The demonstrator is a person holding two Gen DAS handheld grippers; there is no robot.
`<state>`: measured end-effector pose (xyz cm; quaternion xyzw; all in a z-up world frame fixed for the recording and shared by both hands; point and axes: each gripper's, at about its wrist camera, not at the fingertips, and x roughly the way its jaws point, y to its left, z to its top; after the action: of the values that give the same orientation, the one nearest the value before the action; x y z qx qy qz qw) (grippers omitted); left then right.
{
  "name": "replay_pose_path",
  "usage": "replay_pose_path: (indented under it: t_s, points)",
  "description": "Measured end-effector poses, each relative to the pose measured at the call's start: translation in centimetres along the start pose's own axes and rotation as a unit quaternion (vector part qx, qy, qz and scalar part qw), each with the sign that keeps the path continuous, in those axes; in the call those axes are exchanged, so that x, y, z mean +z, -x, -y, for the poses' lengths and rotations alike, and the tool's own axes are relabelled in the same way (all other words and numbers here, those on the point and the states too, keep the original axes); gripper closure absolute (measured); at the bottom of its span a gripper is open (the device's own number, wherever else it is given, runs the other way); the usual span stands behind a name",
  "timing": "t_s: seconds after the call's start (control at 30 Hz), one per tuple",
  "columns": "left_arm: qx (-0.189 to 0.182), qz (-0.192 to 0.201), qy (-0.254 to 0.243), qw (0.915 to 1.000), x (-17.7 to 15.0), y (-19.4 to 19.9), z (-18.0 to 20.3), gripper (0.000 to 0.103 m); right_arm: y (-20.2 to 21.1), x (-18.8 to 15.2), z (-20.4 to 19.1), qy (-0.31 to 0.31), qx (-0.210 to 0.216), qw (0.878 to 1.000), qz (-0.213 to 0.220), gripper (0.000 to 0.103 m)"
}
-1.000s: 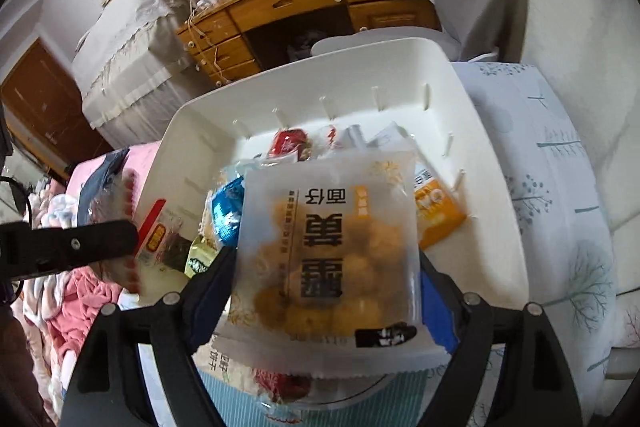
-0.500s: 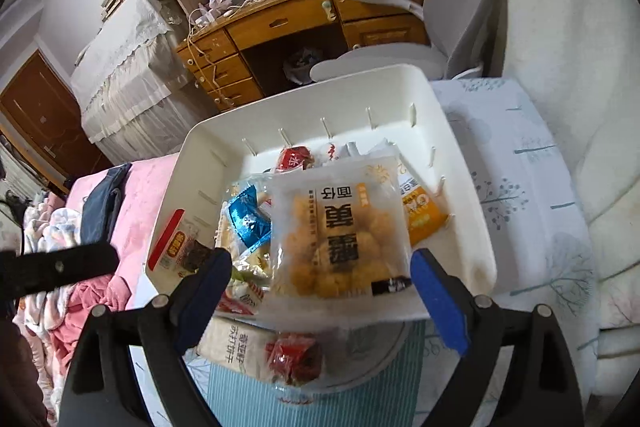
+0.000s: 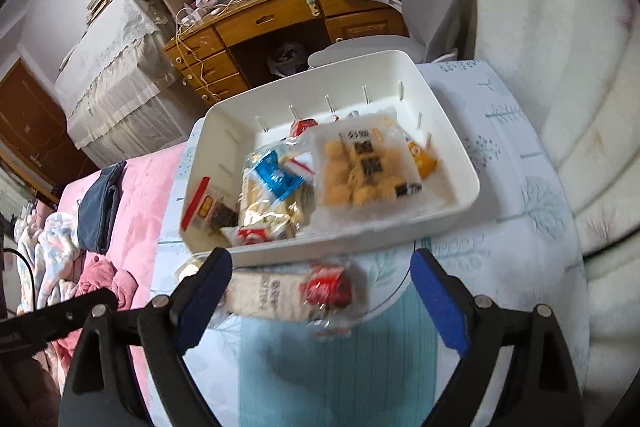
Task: Organize snacks
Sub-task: 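Withdraw both tools from the tray toward the remaining snacks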
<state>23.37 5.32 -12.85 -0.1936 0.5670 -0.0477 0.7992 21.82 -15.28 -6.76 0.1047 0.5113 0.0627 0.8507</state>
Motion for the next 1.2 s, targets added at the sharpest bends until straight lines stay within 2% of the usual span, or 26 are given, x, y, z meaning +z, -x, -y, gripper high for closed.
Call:
replay_pose_path:
  t_s: [0.17, 0.33, 0.47, 0.7, 0.8, 0.97, 1.2]
  points:
    - [-0.009, -0.015, -0.060, 0.9980, -0.7, 1.2, -1.3, 0.021, 1.4, -2.3, -1.8, -0.043, -0.011, 0.999, -0.003, 0.012]
    - [-0.014, -0.029, -0.117, 0.9926, -0.9, 2.1, -3.1, 0.021, 1.6, -4.3, -3.4, -0.099, -0.024, 0.995, -0.006, 0.012]
    - [-0.027, -0.035, -0.157, 0.9866, -0.7, 2.4, -4.3, 0.021, 1.3, -6.1, -4.6, -0.153, -0.023, 0.988, -0.009, 0.012]
    - [-0.023, -0.047, -0.220, 0.9741, -0.6, 1.6, -5.8, 0.021, 0.1, -9.6, -6.0, -0.233, -0.014, 0.972, -0.028, 0.012]
    - [-0.020, -0.053, -0.240, 0.9692, -0.6, 0.9, -6.4, 0.021, -0.6, -11.3, -6.2, -0.271, -0.007, 0.962, -0.041, 0.012]
    - [-0.010, -0.056, -0.275, 0.9598, -0.7, -1.0, -7.1, 0.021, -1.7, -13.7, -5.7, -0.344, 0.008, 0.937, -0.062, 0.012]
    - [0.015, -0.036, -0.311, 0.9497, -0.3, -3.9, -7.3, 0.021, -3.6, -15.9, -3.9, -0.449, 0.034, 0.890, -0.075, 0.012]
